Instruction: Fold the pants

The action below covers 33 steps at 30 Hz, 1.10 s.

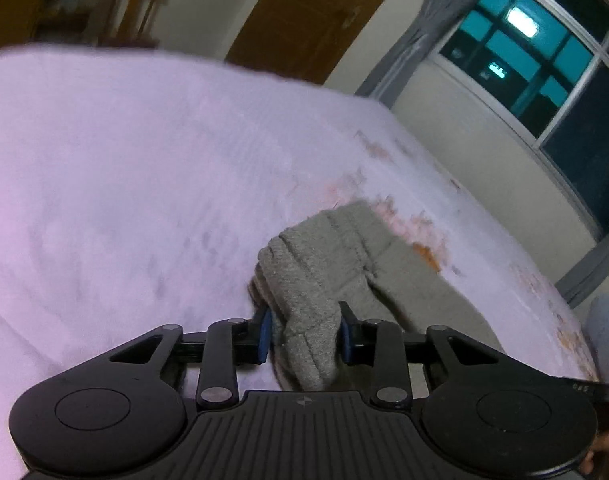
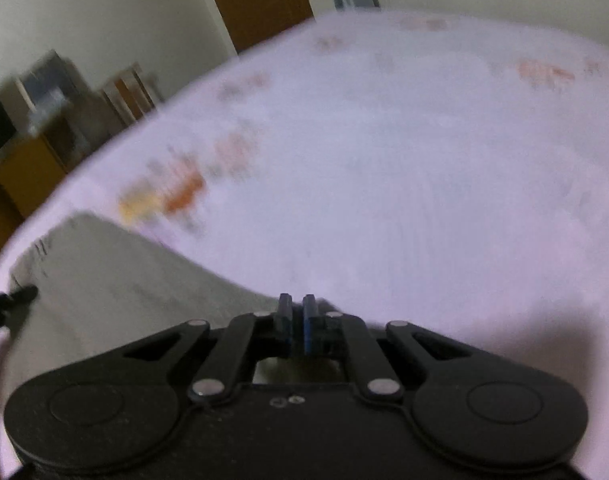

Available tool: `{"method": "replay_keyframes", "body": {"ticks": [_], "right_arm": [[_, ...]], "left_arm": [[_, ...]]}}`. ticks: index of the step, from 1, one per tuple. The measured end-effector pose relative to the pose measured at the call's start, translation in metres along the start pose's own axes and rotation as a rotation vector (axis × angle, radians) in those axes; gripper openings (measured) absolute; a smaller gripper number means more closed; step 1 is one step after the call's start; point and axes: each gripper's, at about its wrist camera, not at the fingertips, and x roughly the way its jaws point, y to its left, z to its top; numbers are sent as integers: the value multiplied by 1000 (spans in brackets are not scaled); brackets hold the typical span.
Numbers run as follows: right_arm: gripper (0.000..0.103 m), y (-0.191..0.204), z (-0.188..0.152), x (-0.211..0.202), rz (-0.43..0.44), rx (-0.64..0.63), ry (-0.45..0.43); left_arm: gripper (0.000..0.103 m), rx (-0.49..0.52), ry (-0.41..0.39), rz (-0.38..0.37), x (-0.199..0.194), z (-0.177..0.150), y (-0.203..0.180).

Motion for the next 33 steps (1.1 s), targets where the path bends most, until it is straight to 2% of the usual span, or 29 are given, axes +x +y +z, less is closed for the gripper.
{"method": "replay_keyframes", "body": {"ticks": [1,3,4,5,7,9,10,11,12,13,14,15,17,19,20,21,22,23,24,25,27,30,33], "right_arm": [[0,-5,-1,0,7,32,-12],[2,-16,2,-9,31,127,-36],[3,-19,2,-21,4,152,-84],[3,-20,2,-36,-21,162,-130],[3,-17,0,-58,11,167,-179],[5,-6,-6,-69,51,146,-181],[5,-3,-11,-70,70,156,-168],[5,-2,-17,-65,87,186,-136],[5,-3,-23,-58,67,197,-94],[0,-1,-28,-45,24,194,-46],[0,-8,-34,-35,-7,219,-12],[0,-18,-38,-34,-3,278,-22],[0,-32,-36,-51,-39,386,-65],[17,-32,-35,-87,-43,405,-145],[19,-30,-37,-107,-23,387,-179],[23,-28,-41,-126,-21,372,-202],[38,-25,-47,-148,-26,354,-227],[50,-24,-54,-168,-35,344,-251],[73,-22,-63,-190,-49,338,-286],[78,-20,-73,-212,-67,334,-324],[77,-20,-98,-250,-97,341,-383],[77,-32,-142,-301,-158,401,-449],[82,-49,-198,-350,-240,540,-573]], "left_arm": [[35,-26,6,-18,0,2,4],[39,-8,25,-31,-4,8,4],[41,-5,15,-38,-11,10,4],[41,15,-9,-34,-20,11,4],[42,102,-69,14,-40,12,-8],[42,148,-141,9,-56,13,-25],[42,166,-140,-13,-57,13,-35],[42,189,-130,-27,-54,12,-44],[42,218,-113,-45,-46,9,-52],[42,254,-80,-33,-33,4,-57],[42,287,-14,1,-14,0,-58],[41,316,37,16,0,-5,-57],[41,382,33,26,4,-7,-62],[42,410,46,43,-3,-2,-72],[42,414,38,48,-9,1,-76],[52,416,28,49,-16,2,-78],[70,414,24,40,-20,5,-81],[78,410,18,22,-27,5,-84],[96,413,2,23,-36,5,-87],[103,430,-30,44,-45,3,-94],[103,468,-65,37,-62,-3,-105],[103,491,-63,1,-84,-12,-115],[103,512,-44,-24,-100,-25,-128]]}}
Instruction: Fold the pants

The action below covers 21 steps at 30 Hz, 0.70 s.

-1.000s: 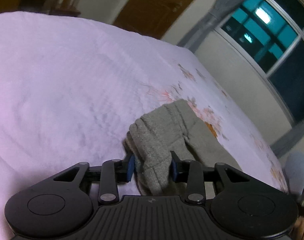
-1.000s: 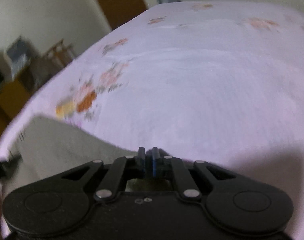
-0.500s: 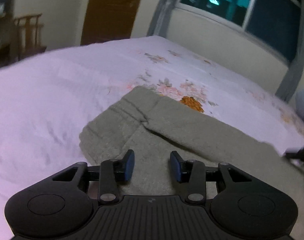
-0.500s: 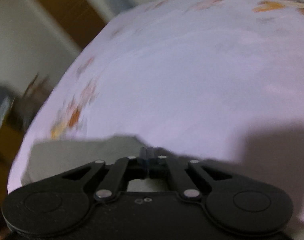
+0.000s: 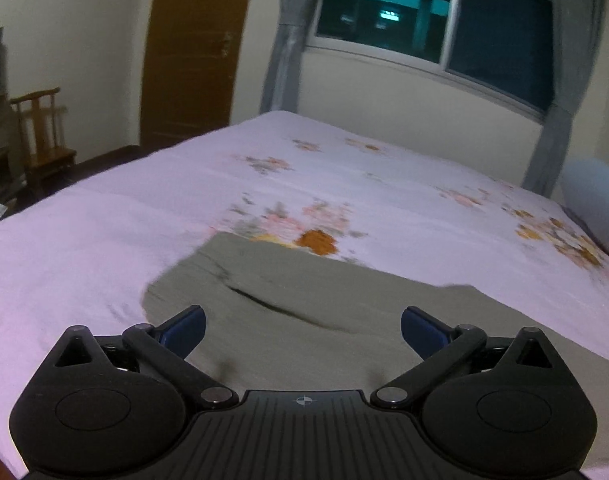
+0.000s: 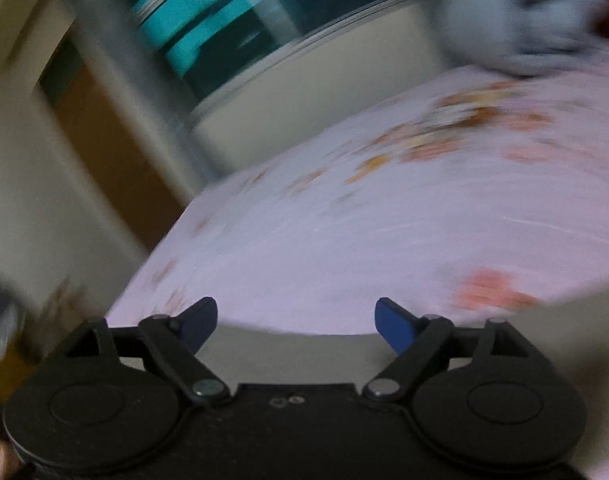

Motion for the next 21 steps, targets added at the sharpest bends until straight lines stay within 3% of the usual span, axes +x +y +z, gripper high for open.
{"method": "replay_keyframes", "body": {"ticks": [2,5,7,9,11,21], "right_arm": [[86,-40,-7,-46,-75,109,-137],[89,-95,-23,-95,-162,261,-230],[72,-129,-38,-121,-183,358,-267],[66,-157,-49,-134,-247,447,-263],[52,-179,-60,-140,-254,532,-260],[47,-228,-81,-118,-218,750,-254]], "left_arm": [[103,24,10,-19,-8,-6,-14],[103,55,33,-50,-16,-23,-35],[103,64,47,-59,-22,-38,-49],[103,69,64,-74,-23,-51,-59],[103,75,80,-77,-22,-62,-71],[103,99,116,-107,-15,-89,-122]]}}
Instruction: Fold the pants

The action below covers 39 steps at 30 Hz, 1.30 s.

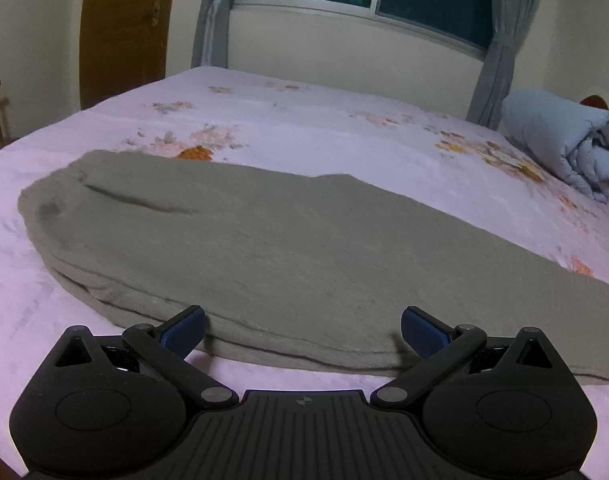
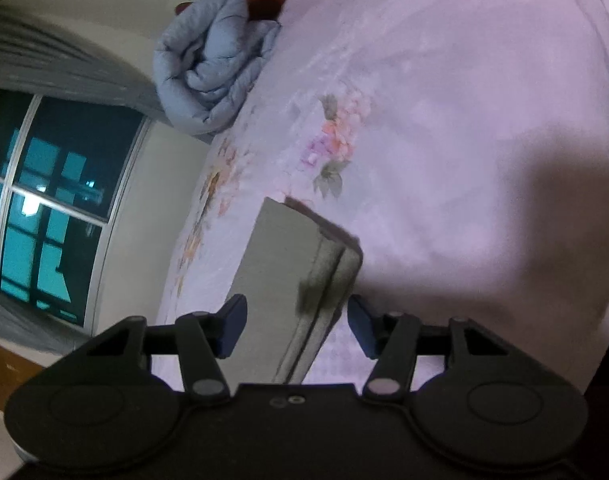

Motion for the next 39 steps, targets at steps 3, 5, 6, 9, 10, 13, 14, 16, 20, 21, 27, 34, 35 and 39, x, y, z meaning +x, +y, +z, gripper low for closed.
{"method": "replay_keyframes", "body": {"ticks": [3,5,6,9,10,13,14,16,20,21,27,34,35,39], "right_arm": [[35,-9,-7,-1,-5,34,-2],[13,-9,-6,4,-33,28,11],[6,-11,-6,7,-43,21,25],[5,3,-10,-4,-45,-94,-15],[5,9,-13,-8,-41,-138,-28],[5,8,-14,-9,-46,-130,-32],[5,6,-13,-8,-49,-120,-27],[5,3,-12,-6,-54,-118,-22],[5,-1,-11,-9,-48,-119,-17],[5,-1,-11,-9,-48,-121,-13],[9,7,-6,-13,-41,-180,0],[9,4,-2,-6,-52,-199,33],[9,7,-2,-7,-58,-218,28],[8,33,-4,-17,-31,-293,0]], "left_arm": [[103,7,6,-7,2,-3,-9],[103,14,4,-19,2,-5,-17],[103,21,-2,-31,0,-6,-23],[103,22,-9,-73,-4,-7,-47],[103,8,-4,-110,-5,-6,-56],[103,38,-14,-198,-10,-6,-102],[103,59,2,-223,-8,-6,-119],[103,91,22,-261,-6,-12,-151],[103,202,80,-255,7,-37,-209],[103,236,116,-240,13,-45,-220],[103,261,32,-200,-3,-58,-236],[103,372,61,-171,12,-72,-250],[103,357,65,-186,10,-70,-248],[103,224,25,-223,-11,-45,-199]]}}
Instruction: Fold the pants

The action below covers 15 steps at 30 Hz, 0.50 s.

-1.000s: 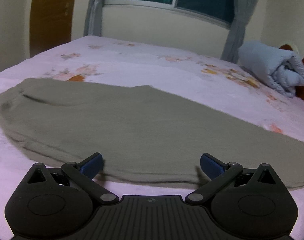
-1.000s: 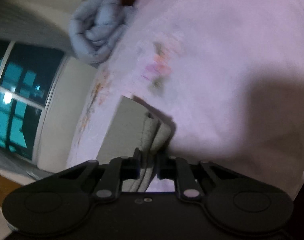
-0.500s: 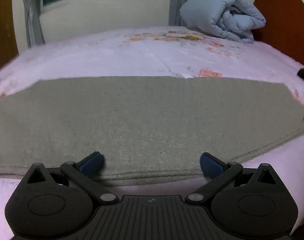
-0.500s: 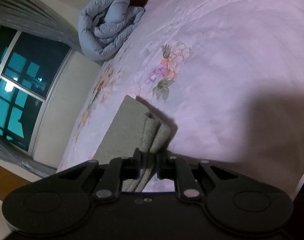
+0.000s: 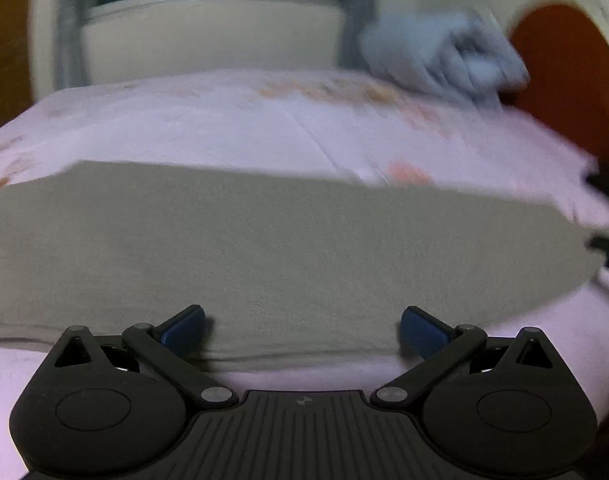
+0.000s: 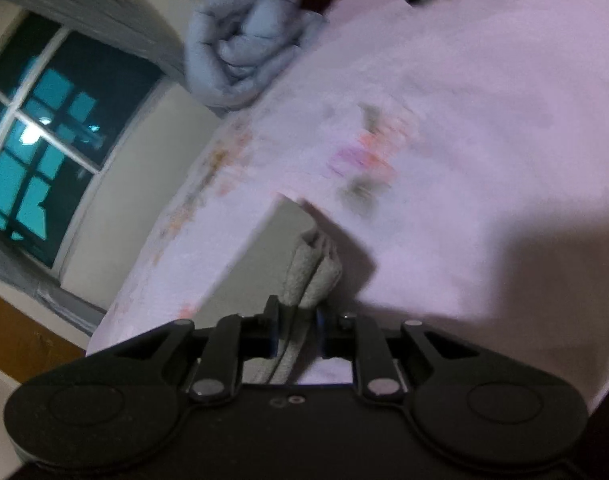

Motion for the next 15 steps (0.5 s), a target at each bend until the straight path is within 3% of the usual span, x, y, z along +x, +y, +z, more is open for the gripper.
{"method": "replay_keyframes", "body": {"ticks": [3,7,11,15], "right_arm": [[8,48,2,-12,51,-140,-41],[8,132,-19,-17,142,-348,-56],[8,217,-74,-3,237,-517,-14],[8,278,-150,25,289,-634,80]], "left_arm": [[103,-89,-90,40,-33,12,57],[103,-182,-170,161,-73,19,145],[103,-337,-162,293,-100,-3,241],[103,-456,-131,369,-123,-41,310]]}}
